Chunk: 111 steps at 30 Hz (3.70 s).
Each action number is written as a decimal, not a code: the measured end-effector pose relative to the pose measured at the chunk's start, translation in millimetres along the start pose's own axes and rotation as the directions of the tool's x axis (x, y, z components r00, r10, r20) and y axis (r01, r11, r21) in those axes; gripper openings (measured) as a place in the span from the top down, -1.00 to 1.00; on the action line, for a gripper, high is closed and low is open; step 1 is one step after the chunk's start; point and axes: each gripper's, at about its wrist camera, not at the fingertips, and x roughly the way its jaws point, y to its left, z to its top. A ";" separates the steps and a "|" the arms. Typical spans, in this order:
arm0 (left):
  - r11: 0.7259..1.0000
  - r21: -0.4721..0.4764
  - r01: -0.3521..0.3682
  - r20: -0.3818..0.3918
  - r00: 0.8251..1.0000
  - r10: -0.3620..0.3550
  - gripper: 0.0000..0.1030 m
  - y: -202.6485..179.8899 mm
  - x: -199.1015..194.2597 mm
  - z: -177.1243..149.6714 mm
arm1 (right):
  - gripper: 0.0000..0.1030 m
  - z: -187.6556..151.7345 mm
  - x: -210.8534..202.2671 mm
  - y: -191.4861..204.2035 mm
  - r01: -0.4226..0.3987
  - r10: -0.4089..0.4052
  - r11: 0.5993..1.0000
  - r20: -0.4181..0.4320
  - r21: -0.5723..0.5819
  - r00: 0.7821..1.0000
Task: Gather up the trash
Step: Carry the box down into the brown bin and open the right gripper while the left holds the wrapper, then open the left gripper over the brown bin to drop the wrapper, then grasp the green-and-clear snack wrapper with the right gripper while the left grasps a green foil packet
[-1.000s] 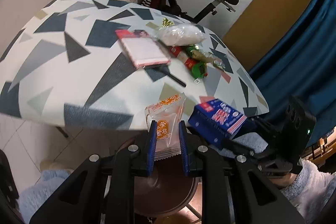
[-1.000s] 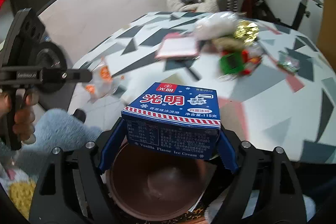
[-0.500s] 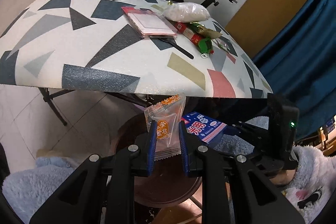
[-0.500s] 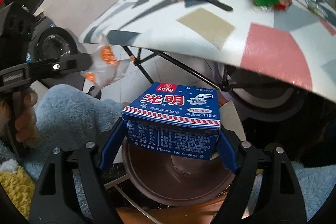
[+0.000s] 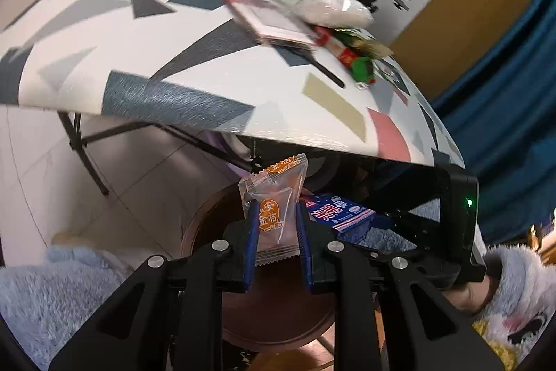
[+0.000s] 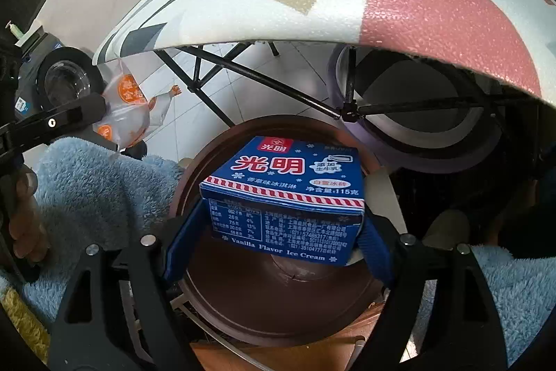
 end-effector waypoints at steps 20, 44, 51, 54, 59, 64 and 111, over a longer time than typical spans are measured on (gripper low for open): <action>1.000 0.026 0.001 -0.019 1.000 -0.001 0.60 -5.7 6.2 -2.8 | -0.81 1.3 -6.0 -1.2 0.031 -0.031 0.999 0.026 0.016 0.999; 0.996 0.092 -0.004 -0.078 0.997 0.011 0.55 -19.0 23.3 -6.6 | -0.89 8.3 -76.0 18.3 0.213 -0.169 0.974 0.369 -0.082 0.914; 0.997 0.074 -0.009 -0.065 0.998 0.014 -0.07 -16.3 23.3 -5.2 | -0.89 8.1 -78.9 16.6 0.242 -0.193 0.967 0.403 -0.075 0.895; 0.998 0.060 -0.013 -0.040 0.999 0.015 -0.48 -14.4 20.0 -4.1 | -0.89 7.8 -79.7 14.7 0.252 -0.204 0.965 0.413 -0.066 0.888; 0.999 0.043 -0.020 -0.002 1.000 0.020 -0.89 -11.5 14.7 -1.8 | -0.89 8.0 -82.9 9.0 0.267 -0.226 0.963 0.434 -0.035 0.872; 0.998 0.044 -0.044 0.027 0.999 0.042 -0.89 -11.1 11.7 0.0 | -0.89 8.0 -86.0 4.4 0.262 -0.230 0.965 0.450 -0.009 0.863; 0.994 0.053 -0.096 0.167 0.982 0.086 -0.76 -37.4 34.8 178.4 | -0.31 223.9 -69.2 -213.3 0.410 -0.432 0.899 0.165 0.153 0.887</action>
